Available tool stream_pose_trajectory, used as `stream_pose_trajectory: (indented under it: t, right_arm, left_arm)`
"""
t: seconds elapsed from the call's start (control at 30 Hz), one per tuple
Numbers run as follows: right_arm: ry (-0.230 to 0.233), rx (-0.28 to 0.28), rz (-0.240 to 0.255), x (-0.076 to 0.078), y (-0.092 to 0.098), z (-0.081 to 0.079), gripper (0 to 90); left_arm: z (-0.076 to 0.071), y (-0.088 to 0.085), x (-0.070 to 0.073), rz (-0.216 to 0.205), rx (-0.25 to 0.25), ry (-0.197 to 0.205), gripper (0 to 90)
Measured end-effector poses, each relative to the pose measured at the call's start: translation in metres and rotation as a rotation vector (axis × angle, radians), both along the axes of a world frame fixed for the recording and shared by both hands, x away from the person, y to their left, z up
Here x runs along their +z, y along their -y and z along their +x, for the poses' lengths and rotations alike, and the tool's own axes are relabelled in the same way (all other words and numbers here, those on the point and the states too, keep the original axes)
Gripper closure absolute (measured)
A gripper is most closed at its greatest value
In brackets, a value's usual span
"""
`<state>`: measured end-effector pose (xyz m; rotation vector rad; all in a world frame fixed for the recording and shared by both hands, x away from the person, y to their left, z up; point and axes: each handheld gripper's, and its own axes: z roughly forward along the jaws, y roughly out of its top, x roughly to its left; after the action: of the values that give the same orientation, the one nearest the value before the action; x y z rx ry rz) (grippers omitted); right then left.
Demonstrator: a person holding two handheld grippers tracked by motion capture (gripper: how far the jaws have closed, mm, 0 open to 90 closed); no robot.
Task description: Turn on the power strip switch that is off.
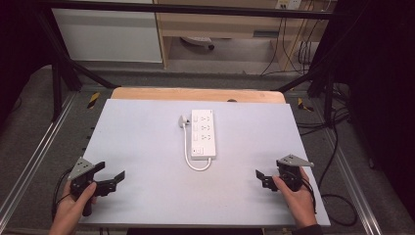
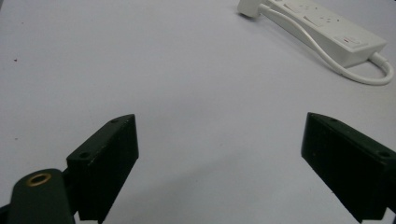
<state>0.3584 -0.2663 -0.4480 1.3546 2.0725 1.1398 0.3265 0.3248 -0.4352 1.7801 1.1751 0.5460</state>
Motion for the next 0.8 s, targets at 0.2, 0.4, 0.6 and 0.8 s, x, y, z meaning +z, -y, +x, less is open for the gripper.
stream_pose_trajectory:
  t: [0.2,0.4,0.6,0.8]
  right_arm:
    - [0.013,-0.014,0.013,-0.0005,0.0033,0.0024,6.1]
    - [0.01,-0.013,0.017,-0.0003,0.0039,0.0031,5.4]
    - [0.007,-0.016,0.021,-0.0001,0.0043,0.0035,5.0]
    - [0.036,-0.032,0.045,0.0055,0.0066,0.0022,5.0]
  left_arm:
    - [0.0008,0.001,0.0,-0.004,-0.003,-0.005,10.4]
    - [0.0008,0.0016,0.0001,-0.005,-0.004,-0.009,10.3]
    - [0.0007,0.002,-0.0005,-0.008,-0.01,-0.014,10.0]
    - [0.0007,0.0034,-0.001,-0.002,-0.014,-0.018,9.8]
